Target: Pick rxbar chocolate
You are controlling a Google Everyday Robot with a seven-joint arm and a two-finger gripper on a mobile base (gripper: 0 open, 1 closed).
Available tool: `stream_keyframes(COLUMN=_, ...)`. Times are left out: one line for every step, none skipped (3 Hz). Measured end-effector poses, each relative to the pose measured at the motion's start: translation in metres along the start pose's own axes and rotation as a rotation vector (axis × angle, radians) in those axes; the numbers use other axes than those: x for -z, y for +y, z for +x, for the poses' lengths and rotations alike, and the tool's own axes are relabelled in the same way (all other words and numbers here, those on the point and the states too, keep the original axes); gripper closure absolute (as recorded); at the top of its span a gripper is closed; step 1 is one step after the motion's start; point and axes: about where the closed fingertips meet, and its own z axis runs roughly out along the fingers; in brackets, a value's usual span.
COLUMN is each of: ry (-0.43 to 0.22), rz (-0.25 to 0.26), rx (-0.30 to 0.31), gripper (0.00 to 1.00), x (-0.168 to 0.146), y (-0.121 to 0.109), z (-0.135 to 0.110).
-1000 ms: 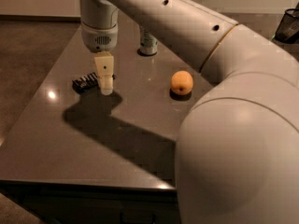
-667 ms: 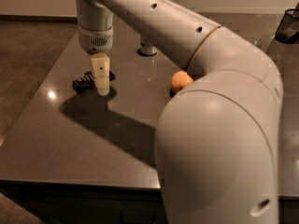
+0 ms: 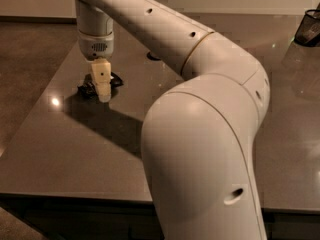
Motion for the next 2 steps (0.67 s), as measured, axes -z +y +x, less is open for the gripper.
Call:
stream_keyframes(ry=-0.002, rz=-0.002, rx=0.008, gripper=0.00, x=-0.0034, y=-0.0032, z=-0.0027)
stream_keyframes(ry=0.002, rz=-0.002, rx=0.010, gripper=0.00, x=-0.0061, y=-0.0034, z=-0.0026)
